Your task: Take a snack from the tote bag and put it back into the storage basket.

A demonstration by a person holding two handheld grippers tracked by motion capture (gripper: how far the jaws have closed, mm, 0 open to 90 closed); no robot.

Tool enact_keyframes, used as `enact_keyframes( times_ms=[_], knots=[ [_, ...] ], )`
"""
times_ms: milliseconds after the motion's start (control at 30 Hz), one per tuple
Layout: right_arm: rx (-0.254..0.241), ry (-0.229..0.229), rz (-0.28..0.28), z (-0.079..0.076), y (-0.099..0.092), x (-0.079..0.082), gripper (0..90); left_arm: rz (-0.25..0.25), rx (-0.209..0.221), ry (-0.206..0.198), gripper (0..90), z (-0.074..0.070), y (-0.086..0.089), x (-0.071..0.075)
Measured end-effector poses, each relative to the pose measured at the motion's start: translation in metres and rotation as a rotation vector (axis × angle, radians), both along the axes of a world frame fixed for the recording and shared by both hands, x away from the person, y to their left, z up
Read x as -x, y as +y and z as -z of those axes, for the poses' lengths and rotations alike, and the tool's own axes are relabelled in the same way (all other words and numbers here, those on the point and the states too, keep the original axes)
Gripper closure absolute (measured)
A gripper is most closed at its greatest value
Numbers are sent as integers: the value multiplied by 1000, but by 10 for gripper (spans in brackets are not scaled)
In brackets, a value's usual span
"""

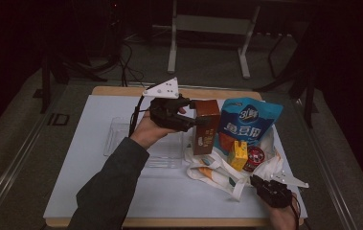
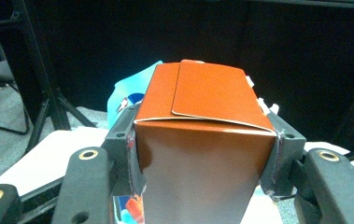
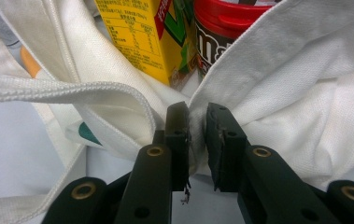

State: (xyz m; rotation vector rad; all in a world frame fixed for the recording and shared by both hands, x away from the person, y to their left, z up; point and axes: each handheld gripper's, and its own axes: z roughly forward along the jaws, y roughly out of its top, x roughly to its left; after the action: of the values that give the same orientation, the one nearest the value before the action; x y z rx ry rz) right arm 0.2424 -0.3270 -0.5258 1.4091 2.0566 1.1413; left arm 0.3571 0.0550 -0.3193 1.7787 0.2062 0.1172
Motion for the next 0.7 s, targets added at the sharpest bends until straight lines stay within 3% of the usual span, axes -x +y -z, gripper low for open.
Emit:
enact_keyframes(
  times_ms=[700],
  knots=[
    [-3, -1, 1, 0, 0, 0, 788, -52, -10, -10, 431, 3, 38, 0]
  ],
)
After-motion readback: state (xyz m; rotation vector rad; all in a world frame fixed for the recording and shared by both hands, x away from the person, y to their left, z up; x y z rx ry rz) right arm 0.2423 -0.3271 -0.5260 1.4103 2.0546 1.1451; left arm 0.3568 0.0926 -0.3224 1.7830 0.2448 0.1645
